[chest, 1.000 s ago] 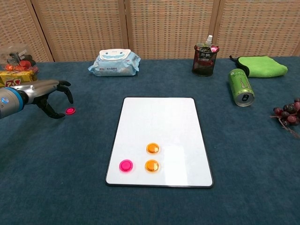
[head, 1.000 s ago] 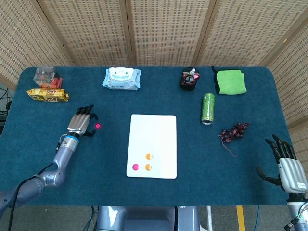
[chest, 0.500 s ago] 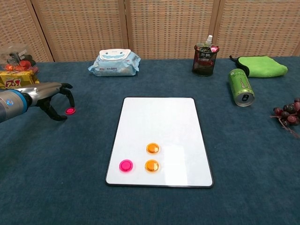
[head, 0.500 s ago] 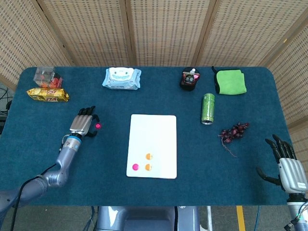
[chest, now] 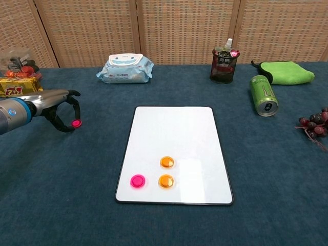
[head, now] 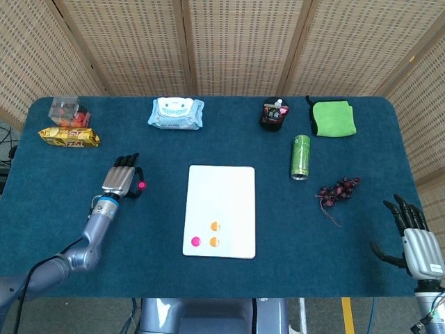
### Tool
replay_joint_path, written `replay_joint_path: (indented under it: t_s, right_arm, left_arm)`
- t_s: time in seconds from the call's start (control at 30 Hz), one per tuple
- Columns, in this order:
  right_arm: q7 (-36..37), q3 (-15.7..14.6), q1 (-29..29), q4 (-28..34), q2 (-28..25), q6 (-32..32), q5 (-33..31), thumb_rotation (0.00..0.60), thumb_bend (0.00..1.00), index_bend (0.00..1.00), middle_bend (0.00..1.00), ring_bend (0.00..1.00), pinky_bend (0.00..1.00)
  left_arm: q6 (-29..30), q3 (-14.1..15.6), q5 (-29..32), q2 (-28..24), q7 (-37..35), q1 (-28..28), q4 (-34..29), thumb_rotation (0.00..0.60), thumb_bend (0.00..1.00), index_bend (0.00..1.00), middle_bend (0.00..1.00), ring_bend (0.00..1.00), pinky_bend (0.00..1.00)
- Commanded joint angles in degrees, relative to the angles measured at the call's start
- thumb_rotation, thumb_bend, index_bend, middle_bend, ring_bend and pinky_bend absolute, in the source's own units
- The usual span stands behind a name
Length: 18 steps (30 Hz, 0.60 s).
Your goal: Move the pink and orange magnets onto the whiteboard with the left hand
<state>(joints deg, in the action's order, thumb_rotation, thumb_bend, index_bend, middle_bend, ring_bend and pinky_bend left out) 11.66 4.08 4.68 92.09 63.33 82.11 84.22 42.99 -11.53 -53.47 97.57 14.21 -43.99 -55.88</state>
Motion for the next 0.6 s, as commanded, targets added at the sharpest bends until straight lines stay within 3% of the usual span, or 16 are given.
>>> replay_joint_path:
  t_s: [0.03, 0.3, 0.5, 0.6]
  right_arm:
    - [0.0, 0.0, 0.0, 0.0, 0.0, 0.0, 0.0, 0.600, 0.31, 0.10, 0.00, 0.00, 0.00]
    - [0.1, 0.0, 0.0, 0.0, 0.0, 0.1, 0.1, 0.600, 0.31, 0.10, 0.00, 0.00, 0.00]
    - [0.1, 0.0, -0.1, 0.1, 0.0, 0.2, 0.1, 0.600, 0.31, 0.10, 0.00, 0.00, 0.00]
    - [0.2, 0.0, -0.1, 0.0, 0.0, 0.1, 0.1, 0.600, 0.31, 0.10, 0.00, 0.00, 0.00]
  left_arm:
    - [0.8, -0.2, -0.3, -1.5, 0.5, 0.1, -2.4, 0.600, 0.35, 0.54, 0.00, 0.00, 0.00]
    - [3.0, -0.4, -1.7, -6.0, 1.7, 0.6, -11.8, 0.600, 0.35, 0.54, 0.00, 0.00, 0.00]
    - [5.2, 1.2, -8.4, -8.9, 0.8, 0.7, -24.4, 0.600, 0.34, 0.54, 0.00, 0.00, 0.00]
    - [5.5, 2.1, -9.7, -8.9, 1.7, 0.4, -27.8, 0.600, 0.34, 0.54, 0.00, 0.00, 0.00]
